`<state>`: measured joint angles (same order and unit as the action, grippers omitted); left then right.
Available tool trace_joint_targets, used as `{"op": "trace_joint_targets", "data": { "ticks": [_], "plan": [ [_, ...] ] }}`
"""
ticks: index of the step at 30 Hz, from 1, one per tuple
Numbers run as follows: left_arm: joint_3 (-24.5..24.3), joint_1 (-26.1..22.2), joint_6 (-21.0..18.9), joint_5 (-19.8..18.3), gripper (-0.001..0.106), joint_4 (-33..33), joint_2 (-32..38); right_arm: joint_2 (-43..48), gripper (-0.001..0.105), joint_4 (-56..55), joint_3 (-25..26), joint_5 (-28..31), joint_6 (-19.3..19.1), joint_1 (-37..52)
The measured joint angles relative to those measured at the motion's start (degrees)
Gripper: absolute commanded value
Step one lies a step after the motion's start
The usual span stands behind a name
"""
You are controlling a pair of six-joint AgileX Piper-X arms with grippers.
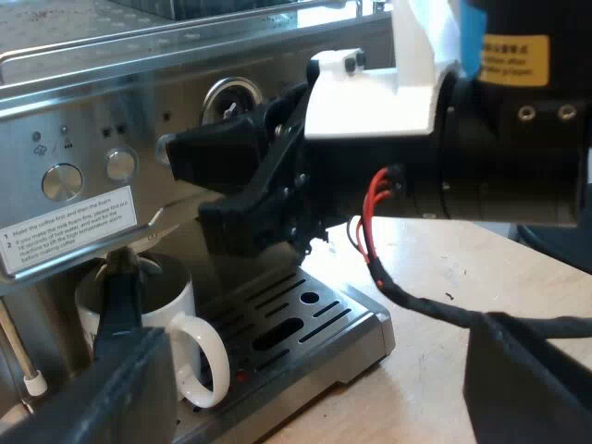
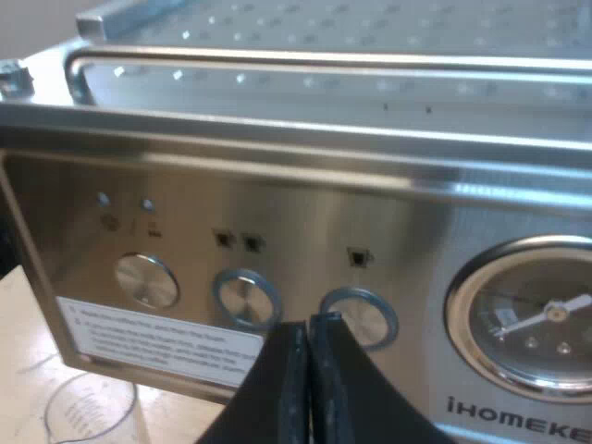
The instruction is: Place mug into machine
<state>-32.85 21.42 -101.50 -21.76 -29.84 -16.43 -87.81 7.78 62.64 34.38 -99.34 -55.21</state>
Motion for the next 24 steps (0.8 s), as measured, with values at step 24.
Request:
{"op": "trace_joint_targets", "data": {
  "ticks": [24],
  "plan": [
    [0.0, 0.0, 0.0, 0.0, 0.066, 0.0, 0.0, -0.2, 0.000, -0.2, 0.1, -3.3, -0.2, 2.1]
  ]
}}
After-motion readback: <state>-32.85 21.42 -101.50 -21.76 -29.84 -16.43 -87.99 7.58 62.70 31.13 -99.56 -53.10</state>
